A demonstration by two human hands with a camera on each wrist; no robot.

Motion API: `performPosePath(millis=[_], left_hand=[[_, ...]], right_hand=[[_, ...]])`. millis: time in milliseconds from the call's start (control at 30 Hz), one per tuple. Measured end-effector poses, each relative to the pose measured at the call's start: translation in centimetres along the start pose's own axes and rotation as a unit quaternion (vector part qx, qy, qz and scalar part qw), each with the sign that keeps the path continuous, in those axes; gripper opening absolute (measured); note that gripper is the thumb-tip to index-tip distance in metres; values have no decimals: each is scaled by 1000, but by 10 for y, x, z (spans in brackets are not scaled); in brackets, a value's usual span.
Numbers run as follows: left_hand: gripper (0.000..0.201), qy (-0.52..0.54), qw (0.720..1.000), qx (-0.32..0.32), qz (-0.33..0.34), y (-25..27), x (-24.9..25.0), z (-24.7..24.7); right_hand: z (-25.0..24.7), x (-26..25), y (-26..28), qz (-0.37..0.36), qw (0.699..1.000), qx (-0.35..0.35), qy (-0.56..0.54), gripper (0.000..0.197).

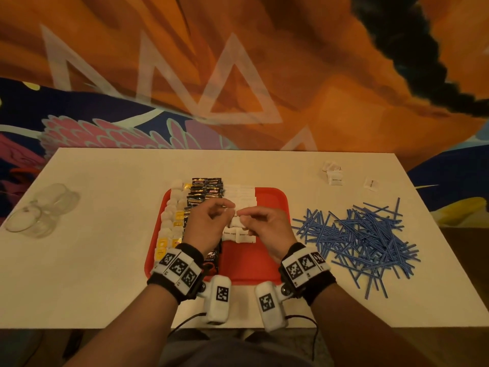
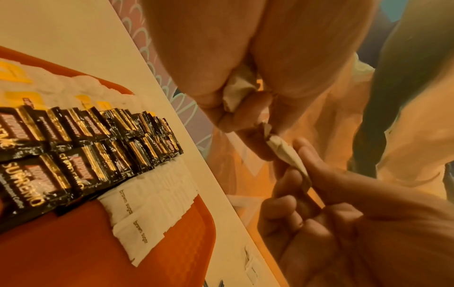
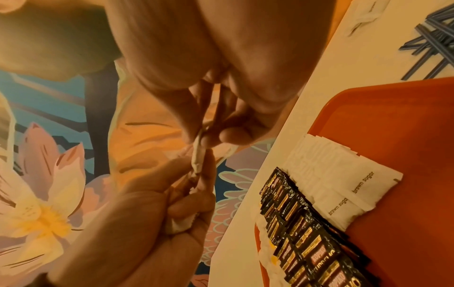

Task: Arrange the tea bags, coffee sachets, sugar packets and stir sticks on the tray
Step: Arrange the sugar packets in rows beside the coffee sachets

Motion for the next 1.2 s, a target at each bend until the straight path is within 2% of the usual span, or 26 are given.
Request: performPosePath(millis=[133, 267, 433, 533, 633, 733, 867, 1067, 1200], left_hand=[[12, -2, 1000, 23, 8, -1, -4, -6], [14, 4, 999, 35, 16, 0, -10, -10], [15, -16, 999, -35, 19, 2, -18, -3], [19, -13, 999, -41, 6, 2, -27, -5], [25, -8, 999, -49, -7, 0, -32, -8], [28, -20, 998, -65, -12, -1, -34, -12], [31, -38, 995, -82, -32, -5, -46, -20], [39, -56, 992, -80, -79, -7, -71, -41], [39, -41, 991, -83, -99, -5, -89, -58]], right_hand=[[-5, 6, 0, 6, 999, 53, 0, 20], [-3, 10, 1, 7, 997, 72, 1, 20], [-1, 20, -2, 20, 997, 74, -17, 27], [3, 23, -3, 19, 997, 73, -19, 34], [8, 33, -7, 44, 993, 61, -92, 43], [17, 47, -11, 106, 984, 23, -139, 25], [18, 64, -21, 144, 982, 38, -112, 35], [-8, 93, -28, 182, 976, 112, -44, 23], [-16, 128, -31, 236, 964, 122, 6, 25]])
Point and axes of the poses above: each hand's wrist, its own y-axis away from the middle knuckle, its own z-axis out of the palm, x = y × z, the point moved 8 cm from there along -y, towards the middle knuckle, and after that the axes turned 13 degrees about -x, right-handed, at the moved point
